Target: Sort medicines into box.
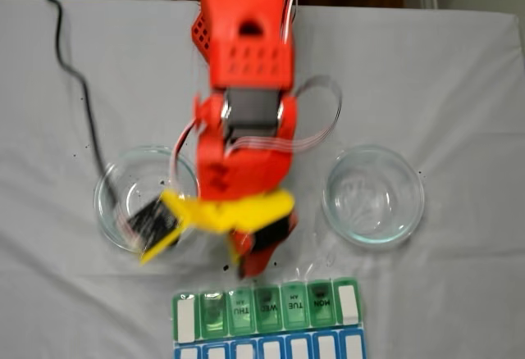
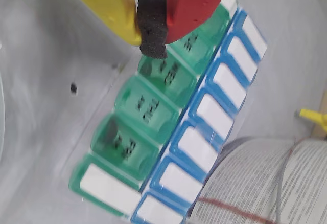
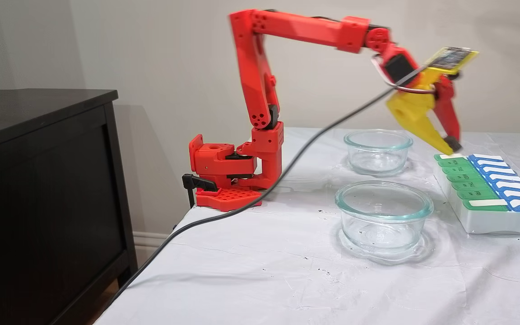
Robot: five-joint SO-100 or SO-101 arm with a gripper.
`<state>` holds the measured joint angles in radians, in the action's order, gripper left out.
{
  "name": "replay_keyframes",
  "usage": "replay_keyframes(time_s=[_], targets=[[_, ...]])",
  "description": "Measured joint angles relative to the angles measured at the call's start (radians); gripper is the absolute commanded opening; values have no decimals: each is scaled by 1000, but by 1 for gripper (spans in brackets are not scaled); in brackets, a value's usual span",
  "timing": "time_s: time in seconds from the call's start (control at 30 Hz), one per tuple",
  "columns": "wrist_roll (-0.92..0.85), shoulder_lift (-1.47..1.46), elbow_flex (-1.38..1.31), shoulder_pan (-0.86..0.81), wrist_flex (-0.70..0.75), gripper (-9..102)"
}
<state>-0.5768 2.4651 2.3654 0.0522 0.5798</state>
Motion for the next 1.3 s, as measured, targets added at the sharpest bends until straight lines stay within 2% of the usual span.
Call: replay_keyframes(time_s=[0.07,0.2,0.33,0.47,0.7,0.87,1.1,1.17,1.3], targets=[[17,115,81,20,18,0],[-25,273,166,77,172,0],[-15,434,267,129,265,0],[11,634,364,150,430,0],[51,712,489,210,565,2],[21,719,637,213,569,2],[74,719,646,149,568,2],[81,719,646,133,568,6],[81,719,646,112,568,3]])
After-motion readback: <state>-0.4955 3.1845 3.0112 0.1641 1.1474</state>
